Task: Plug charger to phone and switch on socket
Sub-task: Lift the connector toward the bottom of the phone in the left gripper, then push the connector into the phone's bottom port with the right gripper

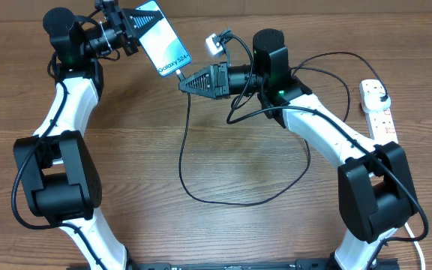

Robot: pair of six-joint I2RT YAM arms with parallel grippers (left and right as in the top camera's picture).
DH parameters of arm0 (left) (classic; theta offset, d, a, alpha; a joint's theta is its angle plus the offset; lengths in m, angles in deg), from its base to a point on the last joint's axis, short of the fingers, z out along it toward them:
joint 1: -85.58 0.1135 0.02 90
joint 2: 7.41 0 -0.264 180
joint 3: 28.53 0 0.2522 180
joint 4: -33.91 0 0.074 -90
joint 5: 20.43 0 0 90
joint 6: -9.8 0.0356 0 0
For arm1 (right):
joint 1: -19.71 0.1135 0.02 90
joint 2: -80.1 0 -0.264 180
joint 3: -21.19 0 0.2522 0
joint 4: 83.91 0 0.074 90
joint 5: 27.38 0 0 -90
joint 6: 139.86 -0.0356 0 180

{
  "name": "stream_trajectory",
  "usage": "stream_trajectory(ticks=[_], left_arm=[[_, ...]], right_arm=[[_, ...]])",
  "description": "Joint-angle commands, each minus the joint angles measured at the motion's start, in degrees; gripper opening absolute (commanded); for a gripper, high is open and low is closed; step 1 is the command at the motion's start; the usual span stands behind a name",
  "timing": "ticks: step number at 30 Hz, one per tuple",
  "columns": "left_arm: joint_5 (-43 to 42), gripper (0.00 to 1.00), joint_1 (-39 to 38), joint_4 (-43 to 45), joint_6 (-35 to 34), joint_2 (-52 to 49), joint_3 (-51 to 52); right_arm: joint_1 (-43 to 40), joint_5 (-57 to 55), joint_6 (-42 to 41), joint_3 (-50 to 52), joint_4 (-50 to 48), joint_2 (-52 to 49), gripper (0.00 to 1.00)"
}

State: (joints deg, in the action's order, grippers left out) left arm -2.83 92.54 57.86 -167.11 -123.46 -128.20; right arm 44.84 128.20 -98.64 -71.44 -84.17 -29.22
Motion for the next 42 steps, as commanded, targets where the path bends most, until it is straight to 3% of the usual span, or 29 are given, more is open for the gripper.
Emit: stream_trajectory(ticks=[1,42], left_arm=[[-0.7,0.04,0.2,0.3,-0.9,0.2,-0.8],[-3.7,0.04,-0.9,0.0,3.3,0.2,-0.8]], right_arm=[[-0.1,-1.1,2.6,-1.1,1.4,1.9,0.04],[-0.1,-1.9,-0.5,-1.1,0.6,1.9,0.04]])
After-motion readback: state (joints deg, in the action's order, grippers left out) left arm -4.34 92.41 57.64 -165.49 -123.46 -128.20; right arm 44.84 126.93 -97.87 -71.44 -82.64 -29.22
